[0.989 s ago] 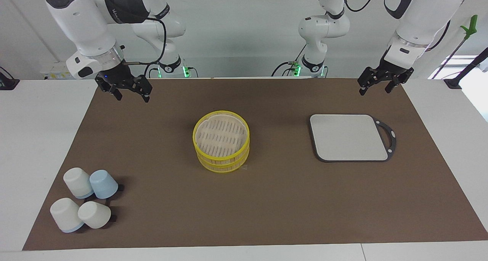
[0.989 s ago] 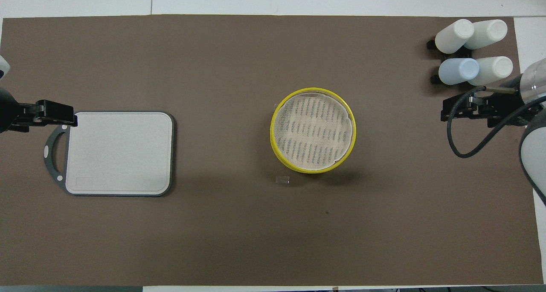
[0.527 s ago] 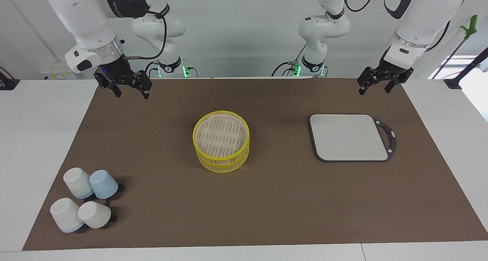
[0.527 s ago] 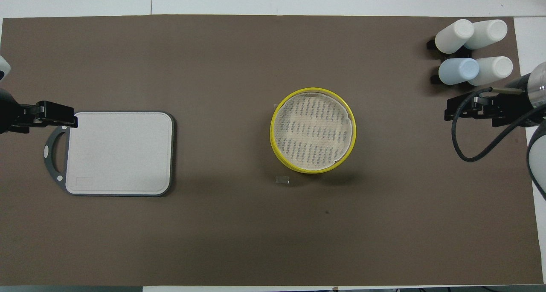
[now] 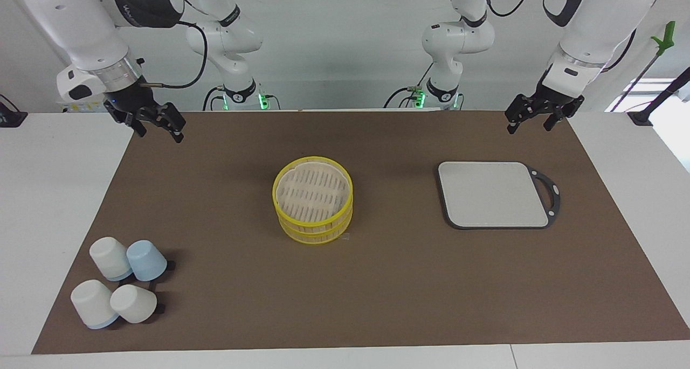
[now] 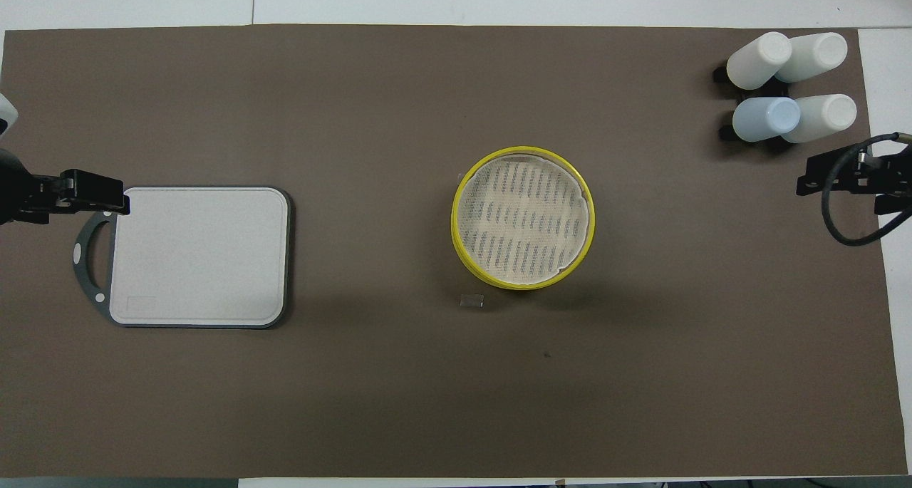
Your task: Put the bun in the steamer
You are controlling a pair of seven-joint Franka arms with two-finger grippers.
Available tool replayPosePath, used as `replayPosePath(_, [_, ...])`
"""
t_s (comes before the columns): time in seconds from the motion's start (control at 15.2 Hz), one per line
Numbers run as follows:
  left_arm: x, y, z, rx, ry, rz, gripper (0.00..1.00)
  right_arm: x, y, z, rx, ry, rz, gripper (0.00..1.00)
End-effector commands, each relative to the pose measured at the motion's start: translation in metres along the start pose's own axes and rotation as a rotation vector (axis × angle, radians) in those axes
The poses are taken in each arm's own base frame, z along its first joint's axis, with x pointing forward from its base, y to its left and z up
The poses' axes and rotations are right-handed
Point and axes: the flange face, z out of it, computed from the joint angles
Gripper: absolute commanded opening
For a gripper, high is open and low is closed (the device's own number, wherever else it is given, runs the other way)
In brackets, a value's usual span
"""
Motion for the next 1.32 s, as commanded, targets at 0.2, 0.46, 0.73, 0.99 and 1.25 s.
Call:
replayPosePath(0.2, [-0.0099, -0.0009, -0.0036, -0.014, -0.005, 0.009, 1.0, -0.005, -0.0063, -0.0022, -0.009, 0.0, -0.078, 1.0])
replayPosePath(0.46, [-0.0101, -0.0009, -0.0022, -0.014, -0.008, 0.009, 1.0, -0.0056, -0.0063, -0.0029, -0.007, 0.0, -0.089, 1.0])
replayPosePath(0.73, [-0.0101, -0.0009, -0.0035, -0.014, -0.006, 0.009, 1.0, -0.0066, -0.012, -0.0028, -0.009, 0.001, -0.15, 1.0])
replayPosePath(0.99, [-0.0102, -0.0009, -0.002, -0.014, -0.009, 0.011, 1.0, -0.0068, -0.012, -0.0027, -0.009, 0.0, -0.15, 1.0])
replayPosePath(1.25, [-0.0101, -0.0003, -0.0035, -0.013, -0.006, 0.014, 1.0, -0.007, -0.0119, -0.0026, -0.01, -0.002, -0.151, 1.0])
